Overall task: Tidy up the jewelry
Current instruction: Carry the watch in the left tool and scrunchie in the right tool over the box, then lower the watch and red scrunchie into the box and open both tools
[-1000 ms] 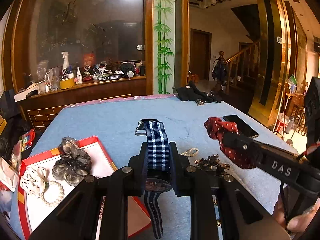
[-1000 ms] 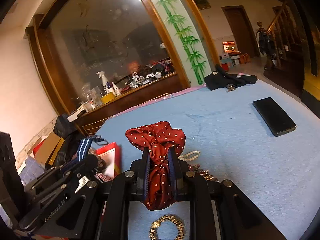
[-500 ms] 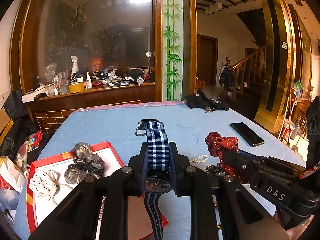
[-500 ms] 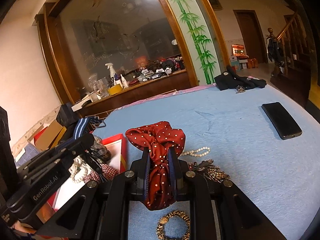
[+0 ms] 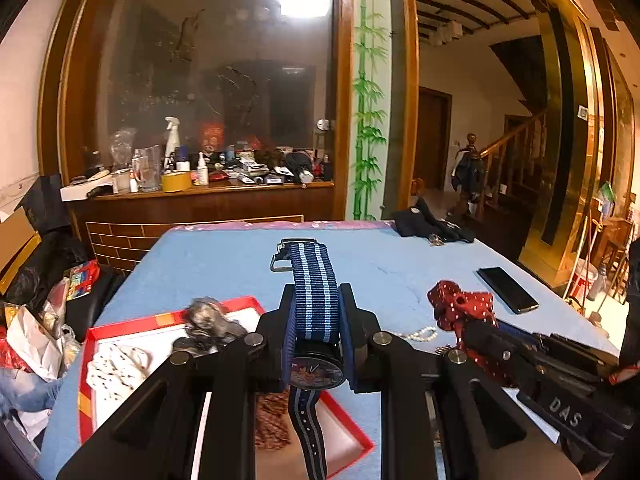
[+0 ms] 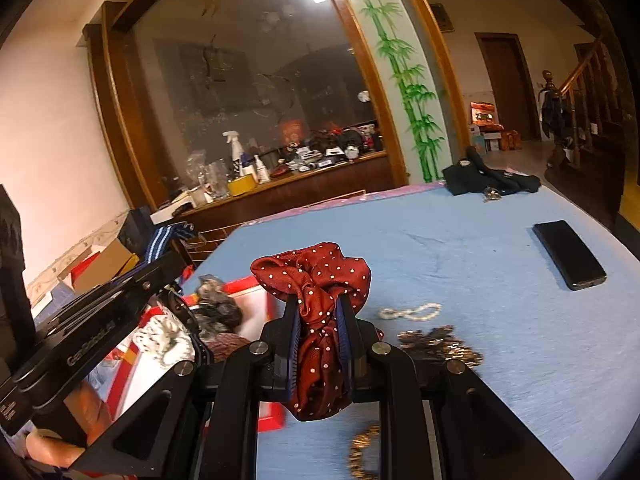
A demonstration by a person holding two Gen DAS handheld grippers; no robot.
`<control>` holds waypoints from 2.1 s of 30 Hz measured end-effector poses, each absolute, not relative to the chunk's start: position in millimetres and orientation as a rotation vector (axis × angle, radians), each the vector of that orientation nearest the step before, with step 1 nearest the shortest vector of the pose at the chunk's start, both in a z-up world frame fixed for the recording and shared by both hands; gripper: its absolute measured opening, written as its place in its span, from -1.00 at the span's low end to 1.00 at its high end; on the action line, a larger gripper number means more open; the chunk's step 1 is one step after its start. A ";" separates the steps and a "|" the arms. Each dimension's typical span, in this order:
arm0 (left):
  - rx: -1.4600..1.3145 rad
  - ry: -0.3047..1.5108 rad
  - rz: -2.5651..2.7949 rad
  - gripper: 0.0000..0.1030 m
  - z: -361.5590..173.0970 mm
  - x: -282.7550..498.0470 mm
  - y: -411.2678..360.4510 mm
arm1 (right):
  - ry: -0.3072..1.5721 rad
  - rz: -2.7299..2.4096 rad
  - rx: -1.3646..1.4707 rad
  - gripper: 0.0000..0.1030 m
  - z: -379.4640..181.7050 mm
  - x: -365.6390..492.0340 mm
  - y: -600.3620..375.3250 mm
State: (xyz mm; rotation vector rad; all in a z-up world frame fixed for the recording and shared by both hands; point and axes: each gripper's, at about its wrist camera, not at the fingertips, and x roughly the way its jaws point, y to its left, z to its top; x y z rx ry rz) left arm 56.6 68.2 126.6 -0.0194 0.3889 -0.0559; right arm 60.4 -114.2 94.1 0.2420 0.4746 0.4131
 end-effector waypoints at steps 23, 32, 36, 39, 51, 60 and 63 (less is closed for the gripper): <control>-0.052 0.436 0.075 -0.64 114.0 50.1 156.0 | 0.562 0.599 0.189 -0.62 88.2 67.9 -0.6; -0.132 0.533 0.130 -0.64 91.8 55.3 201.8 | 0.615 0.656 0.160 -0.62 72.5 64.5 24.5; -0.166 0.616 0.141 -0.64 74.8 62.4 213.6 | 0.646 0.683 0.137 -0.62 61.9 62.1 33.6; -0.175 0.661 0.150 -0.64 64.1 68.0 217.7 | 0.669 0.699 0.115 -0.62 53.8 61.3 40.6; -0.155 0.747 0.161 -0.64 45.1 82.3 213.4 | 0.771 0.722 0.061 -0.62 26.8 68.2 60.1; -0.124 0.791 0.161 -0.64 36.3 88.4 205.3 | 0.824 0.727 0.043 -0.62 13.4 72.6 66.2; -0.117 0.796 0.163 -0.64 34.8 88.8 203.9 | 0.813 0.714 0.024 -0.61 13.6 71.9 66.1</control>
